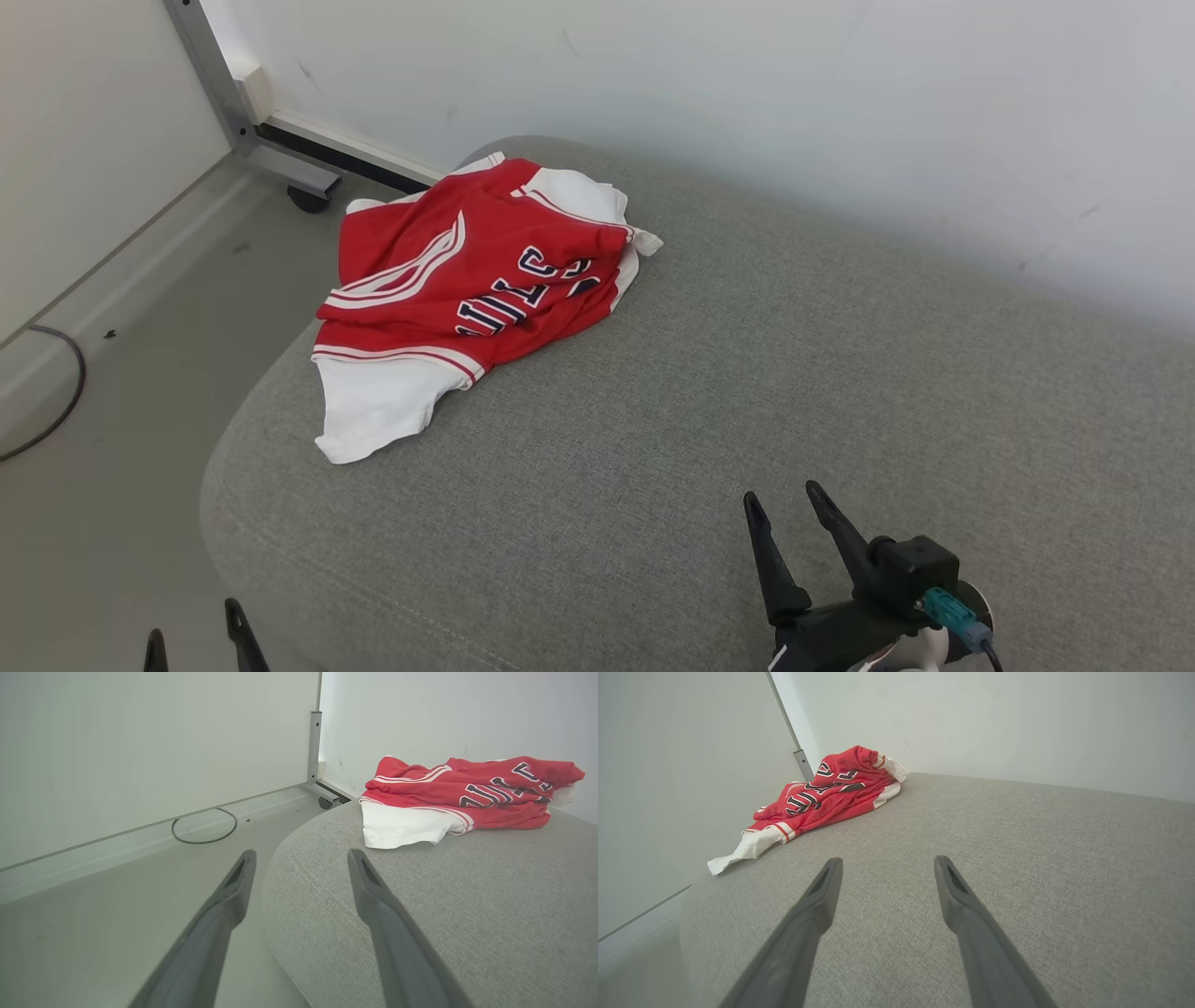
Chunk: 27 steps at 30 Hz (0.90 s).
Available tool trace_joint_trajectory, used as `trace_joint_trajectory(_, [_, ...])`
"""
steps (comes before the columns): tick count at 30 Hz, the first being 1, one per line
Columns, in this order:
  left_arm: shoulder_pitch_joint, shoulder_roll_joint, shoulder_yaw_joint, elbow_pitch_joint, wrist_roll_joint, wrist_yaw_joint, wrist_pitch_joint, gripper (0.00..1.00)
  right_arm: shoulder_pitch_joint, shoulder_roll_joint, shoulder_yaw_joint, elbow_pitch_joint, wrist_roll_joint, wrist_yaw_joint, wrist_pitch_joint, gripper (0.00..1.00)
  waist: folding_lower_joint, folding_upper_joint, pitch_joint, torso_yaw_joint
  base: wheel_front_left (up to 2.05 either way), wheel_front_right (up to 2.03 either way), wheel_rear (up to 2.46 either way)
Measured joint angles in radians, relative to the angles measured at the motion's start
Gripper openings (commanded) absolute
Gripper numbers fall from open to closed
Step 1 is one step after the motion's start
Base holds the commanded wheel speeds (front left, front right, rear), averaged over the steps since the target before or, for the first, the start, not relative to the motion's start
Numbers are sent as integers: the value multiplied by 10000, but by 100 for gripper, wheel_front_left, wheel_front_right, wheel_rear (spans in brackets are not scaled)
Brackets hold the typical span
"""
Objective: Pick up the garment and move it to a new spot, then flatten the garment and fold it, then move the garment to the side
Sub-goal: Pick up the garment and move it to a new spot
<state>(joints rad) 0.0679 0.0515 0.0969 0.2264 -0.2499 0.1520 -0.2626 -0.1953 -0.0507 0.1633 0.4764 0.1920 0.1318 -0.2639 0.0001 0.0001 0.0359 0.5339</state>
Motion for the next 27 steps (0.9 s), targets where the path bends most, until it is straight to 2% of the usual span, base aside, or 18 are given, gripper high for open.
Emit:
trace_joint_trajectory(4, [-81,0,-136,115,-201,56,0,100,107,2,-23,-48,2,0,0,100,0,0,-48,-27,0,0,0])
trace_joint_trajectory(9, [-782,-2,-518,855,-439,-88,0,100,328,-2,-209,-98,-2,0,0,100,-2,0,-143,-82,0,0,0])
trace_joint_trajectory(15, [-3336,-15,-1162,2738,-727,-391,577,100,868,0,-698,-370,-146,0,0,100,-2,0,-281,-165,0,0,0])
trace_joint_trajectory(20, [-5358,-4,-1781,4516,-888,-863,1419,100,1581,-2,-1200,-773,-176,0,0,100,-2,0,-411,-235,0,0,0])
trace_joint_trajectory(27, [-7401,167,-988,6144,-1827,-1043,1645,100,1838,12,-1198,-2067,-876,0,665,100,-1,0,-446,-716,0,0,0])
